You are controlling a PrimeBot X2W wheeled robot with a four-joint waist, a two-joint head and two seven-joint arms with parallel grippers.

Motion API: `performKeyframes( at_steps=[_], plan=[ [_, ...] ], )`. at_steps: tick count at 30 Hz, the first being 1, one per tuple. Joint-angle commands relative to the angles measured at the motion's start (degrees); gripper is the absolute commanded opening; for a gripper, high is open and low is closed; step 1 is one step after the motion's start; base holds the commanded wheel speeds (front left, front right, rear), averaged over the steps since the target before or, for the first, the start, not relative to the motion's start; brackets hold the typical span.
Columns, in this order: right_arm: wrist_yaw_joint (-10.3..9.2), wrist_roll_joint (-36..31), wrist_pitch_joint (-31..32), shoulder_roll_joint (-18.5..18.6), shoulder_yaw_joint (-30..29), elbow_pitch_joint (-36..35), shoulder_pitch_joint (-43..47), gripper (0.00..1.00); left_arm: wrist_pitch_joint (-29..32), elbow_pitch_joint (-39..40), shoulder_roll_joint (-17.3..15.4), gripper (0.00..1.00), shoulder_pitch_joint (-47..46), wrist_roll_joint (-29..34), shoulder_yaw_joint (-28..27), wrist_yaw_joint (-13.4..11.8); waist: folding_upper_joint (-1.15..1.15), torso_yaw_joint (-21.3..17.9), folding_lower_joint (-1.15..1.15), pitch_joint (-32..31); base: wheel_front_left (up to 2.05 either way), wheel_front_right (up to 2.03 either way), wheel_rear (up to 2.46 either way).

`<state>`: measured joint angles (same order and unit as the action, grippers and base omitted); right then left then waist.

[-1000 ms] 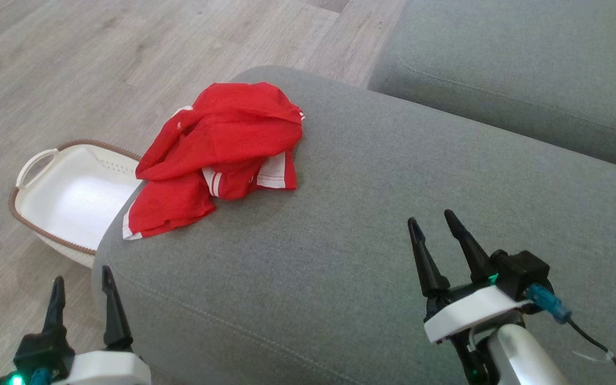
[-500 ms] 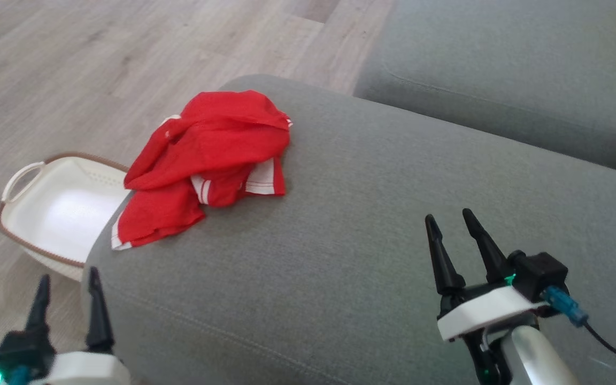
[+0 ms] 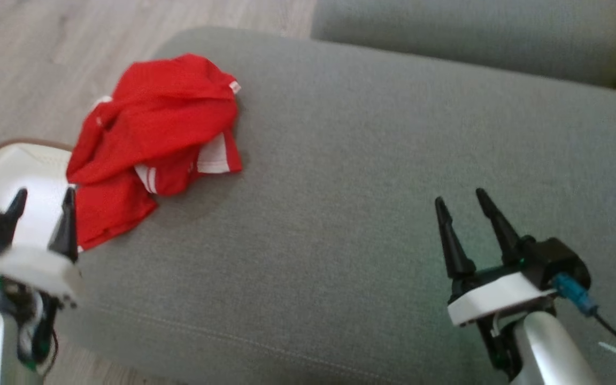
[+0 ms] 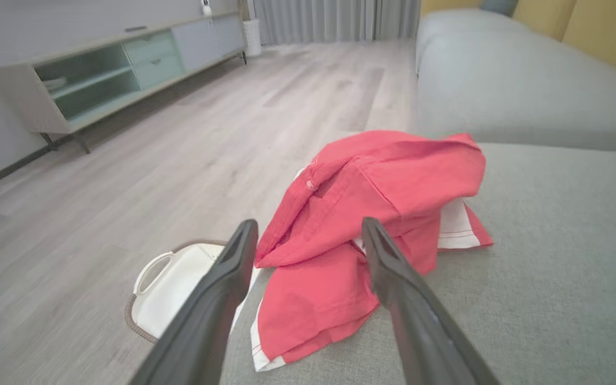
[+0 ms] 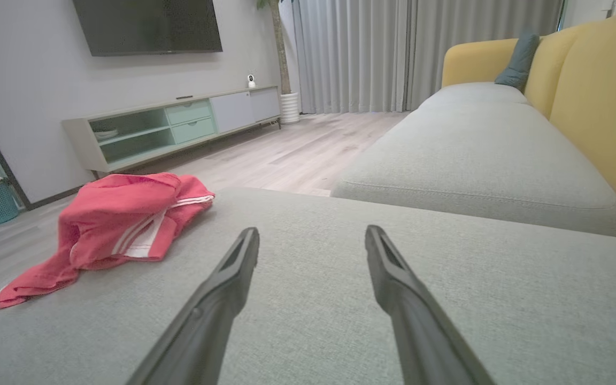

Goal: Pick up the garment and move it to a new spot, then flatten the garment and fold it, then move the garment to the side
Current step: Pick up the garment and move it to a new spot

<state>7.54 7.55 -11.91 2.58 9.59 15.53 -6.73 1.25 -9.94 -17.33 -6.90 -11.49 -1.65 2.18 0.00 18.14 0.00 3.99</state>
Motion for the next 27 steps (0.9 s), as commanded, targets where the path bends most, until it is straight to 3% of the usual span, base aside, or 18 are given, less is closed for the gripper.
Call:
performKeyframes(
  at_steps=[1, 6, 12, 27],
  plan=[
    [-0.05, -1.20, 0.55, 0.30, 0.22, -3.19, -3.73, 1.00, 3.08, -0.45, -3.21, 1.00, -6.64, -1.19, -1.50, 1.18, 0.00, -2.89, 0.00, 4.26, 0.00, 0.00, 0.00],
    [-0.05, -3.25, 2.17, 0.30, -0.93, -6.26, -4.71, 1.00, 9.17, -6.45, -7.20, 1.00, -15.01, -2.69, 0.61, 3.83, 0.00, -4.93, 0.00, 8.13, 0.00, 0.00, 0.00],
    [-0.05, -4.72, 3.56, 0.30, -1.77, -10.05, -5.83, 1.00, 13.65, -15.50, -12.04, 1.00, -25.44, -3.75, 4.66, 5.06, 0.00, -7.31, 0.00, 12.41, 0.00, 0.00, 0.00],
    [-0.05, -6.69, 5.56, 0.30, -3.04, -14.12, -5.89, 1.00, 17.10, -37.17, -16.21, 1.00, -42.88, -9.97, 14.80, 5.29, 0.00, -9.63, 0.00, 16.56, 0.00, 0.00, 0.00]
  ],
)
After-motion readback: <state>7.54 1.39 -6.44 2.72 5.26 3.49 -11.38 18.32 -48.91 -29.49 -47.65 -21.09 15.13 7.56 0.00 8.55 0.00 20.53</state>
